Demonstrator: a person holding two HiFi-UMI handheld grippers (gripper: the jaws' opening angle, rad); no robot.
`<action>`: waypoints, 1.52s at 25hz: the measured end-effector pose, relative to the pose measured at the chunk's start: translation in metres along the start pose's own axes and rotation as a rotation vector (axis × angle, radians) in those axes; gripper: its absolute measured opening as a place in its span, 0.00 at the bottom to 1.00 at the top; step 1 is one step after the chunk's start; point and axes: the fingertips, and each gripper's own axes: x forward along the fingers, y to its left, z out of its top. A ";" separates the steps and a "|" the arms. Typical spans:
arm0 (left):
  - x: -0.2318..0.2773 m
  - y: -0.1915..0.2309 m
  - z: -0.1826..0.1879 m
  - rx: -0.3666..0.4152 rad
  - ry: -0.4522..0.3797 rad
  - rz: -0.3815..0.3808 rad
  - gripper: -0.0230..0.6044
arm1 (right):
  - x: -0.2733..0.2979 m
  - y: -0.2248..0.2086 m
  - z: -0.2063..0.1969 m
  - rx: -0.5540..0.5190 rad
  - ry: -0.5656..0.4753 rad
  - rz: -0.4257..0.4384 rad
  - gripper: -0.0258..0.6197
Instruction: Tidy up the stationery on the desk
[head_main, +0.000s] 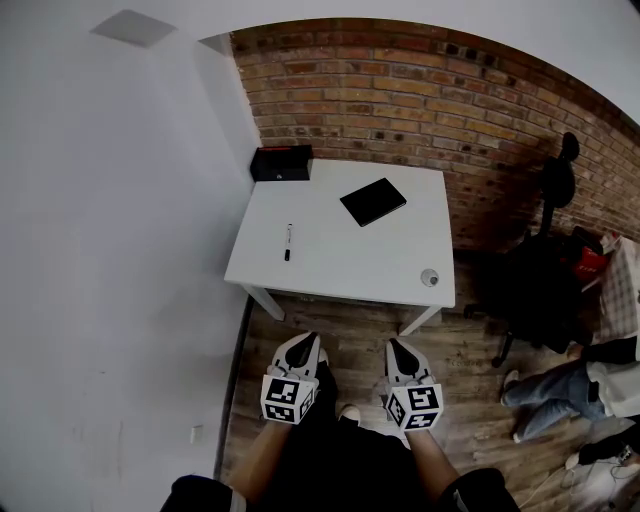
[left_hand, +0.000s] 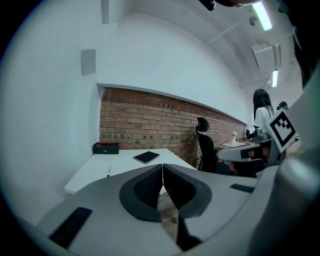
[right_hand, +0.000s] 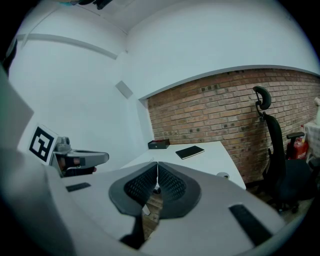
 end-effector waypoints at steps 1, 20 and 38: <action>0.003 0.002 0.000 -0.001 0.000 -0.003 0.06 | 0.003 -0.001 0.000 0.002 0.003 -0.003 0.08; 0.119 0.099 0.013 -0.034 0.057 -0.060 0.06 | 0.147 -0.011 0.015 0.054 0.076 -0.025 0.08; 0.218 0.203 0.047 -0.026 0.095 -0.216 0.06 | 0.277 -0.012 0.055 0.133 0.076 -0.180 0.08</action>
